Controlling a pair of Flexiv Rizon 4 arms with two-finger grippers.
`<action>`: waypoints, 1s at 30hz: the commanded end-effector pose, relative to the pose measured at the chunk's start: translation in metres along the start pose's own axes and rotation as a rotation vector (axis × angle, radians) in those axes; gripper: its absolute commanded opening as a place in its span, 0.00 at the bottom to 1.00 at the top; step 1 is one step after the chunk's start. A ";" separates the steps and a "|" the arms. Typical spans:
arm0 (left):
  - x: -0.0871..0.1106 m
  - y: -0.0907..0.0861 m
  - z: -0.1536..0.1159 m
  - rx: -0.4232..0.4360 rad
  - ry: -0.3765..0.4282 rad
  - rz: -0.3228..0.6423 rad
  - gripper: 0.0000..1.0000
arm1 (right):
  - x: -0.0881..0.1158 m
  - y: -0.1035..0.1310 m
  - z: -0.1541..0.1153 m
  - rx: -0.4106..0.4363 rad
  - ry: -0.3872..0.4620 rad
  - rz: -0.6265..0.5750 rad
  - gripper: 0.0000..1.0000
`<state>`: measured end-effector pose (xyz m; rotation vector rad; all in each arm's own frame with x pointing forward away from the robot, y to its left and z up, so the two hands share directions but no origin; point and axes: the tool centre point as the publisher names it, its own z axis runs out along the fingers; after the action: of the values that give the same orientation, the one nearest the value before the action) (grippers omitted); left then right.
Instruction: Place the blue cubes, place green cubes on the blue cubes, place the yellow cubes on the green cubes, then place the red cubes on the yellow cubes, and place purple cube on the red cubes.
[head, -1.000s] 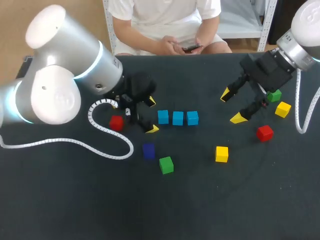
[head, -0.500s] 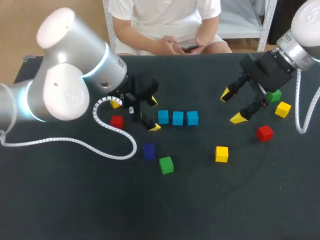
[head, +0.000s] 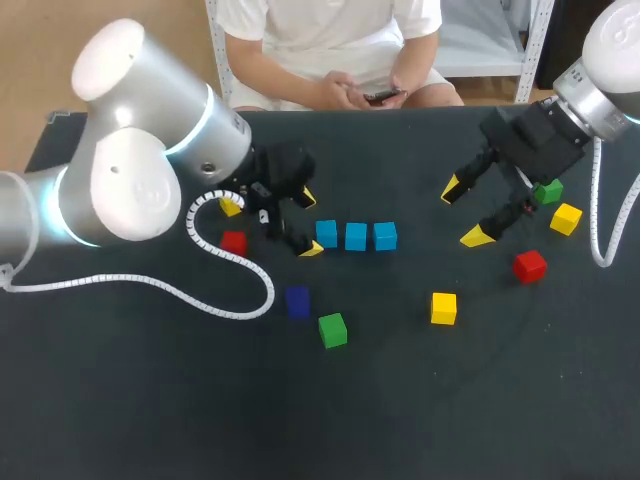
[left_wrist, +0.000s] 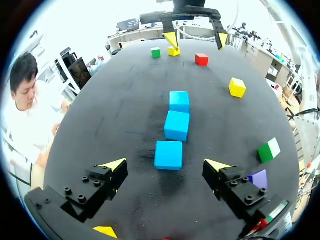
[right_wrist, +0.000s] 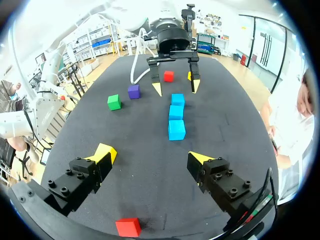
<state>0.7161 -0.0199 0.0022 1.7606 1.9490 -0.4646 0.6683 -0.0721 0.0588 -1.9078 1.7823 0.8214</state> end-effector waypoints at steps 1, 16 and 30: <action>0.001 0.009 0.008 0.017 -0.014 0.003 1.00 | 0.000 0.000 0.000 0.000 -0.001 -0.001 1.00; 0.000 0.027 0.024 0.058 -0.030 0.001 1.00 | 0.000 0.000 0.000 0.000 -0.001 -0.001 1.00; 0.002 0.024 0.028 0.065 -0.027 -0.016 0.46 | 0.000 0.000 0.000 0.000 -0.001 -0.001 1.00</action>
<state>0.7421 -0.0304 -0.0202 1.7657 1.9510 -0.5594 0.6683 -0.0721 0.0588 -1.9078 1.7823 0.8214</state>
